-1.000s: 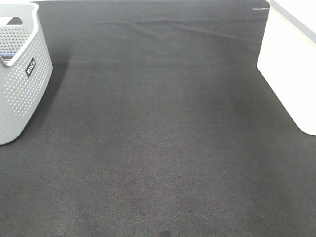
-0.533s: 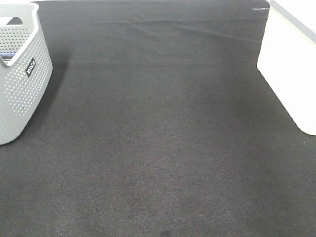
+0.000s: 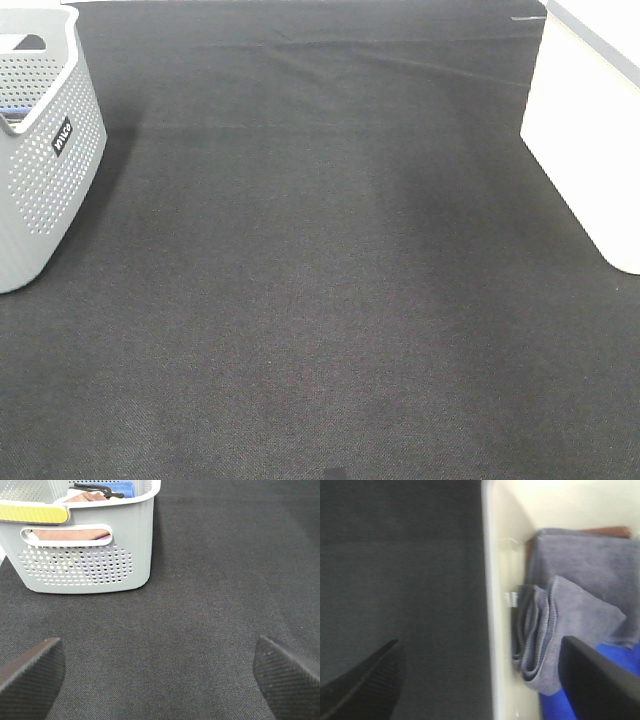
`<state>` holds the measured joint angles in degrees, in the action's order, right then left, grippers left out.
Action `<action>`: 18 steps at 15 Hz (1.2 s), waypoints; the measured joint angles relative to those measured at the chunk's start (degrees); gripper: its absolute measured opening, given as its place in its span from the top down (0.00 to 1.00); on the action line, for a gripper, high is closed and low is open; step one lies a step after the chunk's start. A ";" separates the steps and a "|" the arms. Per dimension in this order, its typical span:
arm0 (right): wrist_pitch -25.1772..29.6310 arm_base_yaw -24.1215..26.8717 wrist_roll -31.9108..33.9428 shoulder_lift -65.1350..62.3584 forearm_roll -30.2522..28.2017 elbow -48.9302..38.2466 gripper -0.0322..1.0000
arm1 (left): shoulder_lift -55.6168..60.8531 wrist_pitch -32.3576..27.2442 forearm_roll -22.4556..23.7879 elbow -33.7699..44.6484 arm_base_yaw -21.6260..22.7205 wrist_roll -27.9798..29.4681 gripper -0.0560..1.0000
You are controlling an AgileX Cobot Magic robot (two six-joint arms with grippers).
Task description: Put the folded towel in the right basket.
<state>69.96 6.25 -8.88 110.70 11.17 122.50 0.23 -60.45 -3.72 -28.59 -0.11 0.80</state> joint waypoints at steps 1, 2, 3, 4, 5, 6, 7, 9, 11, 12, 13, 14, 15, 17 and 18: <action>0.00 -2.75 1.60 -2.58 -1.95 -1.32 0.21 | 0.00 0.00 0.00 0.00 0.00 0.00 0.03; 0.00 -3.44 1.89 -3.44 -2.64 -2.12 0.21 | 0.00 0.00 0.00 0.00 0.00 0.00 0.03; 0.00 -4.70 2.46 -6.70 -3.50 -5.56 0.21 | 0.00 0.00 0.00 0.00 0.00 0.00 0.03; 0.00 -4.87 2.52 -9.40 -3.50 -8.54 0.21 | 0.00 0.00 0.00 0.00 0.00 0.00 0.03; 0.00 -4.87 2.58 -12.09 -3.67 -12.49 0.21 | 0.00 0.00 0.00 0.00 0.00 0.00 0.03; 0.00 -4.87 2.58 -14.95 -3.95 -16.62 0.21 | 0.00 0.00 0.00 0.00 0.00 0.00 0.03; -0.06 -4.87 2.58 -18.33 -4.13 -21.77 0.21 | 0.00 0.00 0.00 0.00 0.00 0.00 0.03; -0.06 -4.87 2.58 -25.21 -3.84 -31.97 0.21 | 0.00 0.00 0.00 0.00 0.00 0.00 0.03; -0.11 -4.87 2.58 -33.58 -3.44 -45.89 0.21 | 0.00 0.00 0.00 0.00 0.00 0.00 0.03; -0.11 -4.87 2.58 -37.07 -3.44 -50.99 0.21 | 0.00 0.00 0.00 0.00 0.00 0.00 0.03; -0.11 -4.87 2.58 -40.28 -3.44 -56.38 0.21 | 0.00 0.00 0.00 0.00 0.00 0.00 0.03; -0.17 -4.87 2.58 -44.00 -3.44 -61.59 0.21 | 0.00 0.00 0.00 0.00 0.00 0.00 0.03; -0.17 -4.87 2.58 -47.44 -3.44 -66.06 0.21 | 0.00 0.00 0.00 0.00 0.00 0.00 0.03; -0.17 -4.87 2.58 -55.23 -3.44 -74.71 0.21 | 0.00 0.00 0.00 0.00 0.00 0.00 0.03; -0.11 -4.87 2.58 -59.01 -3.50 -78.38 0.21 | 0.00 0.00 0.00 0.00 0.00 0.00 0.03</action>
<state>69.84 1.38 -6.30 51.68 7.68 44.12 0.23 -60.45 -3.72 -28.59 -0.11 0.80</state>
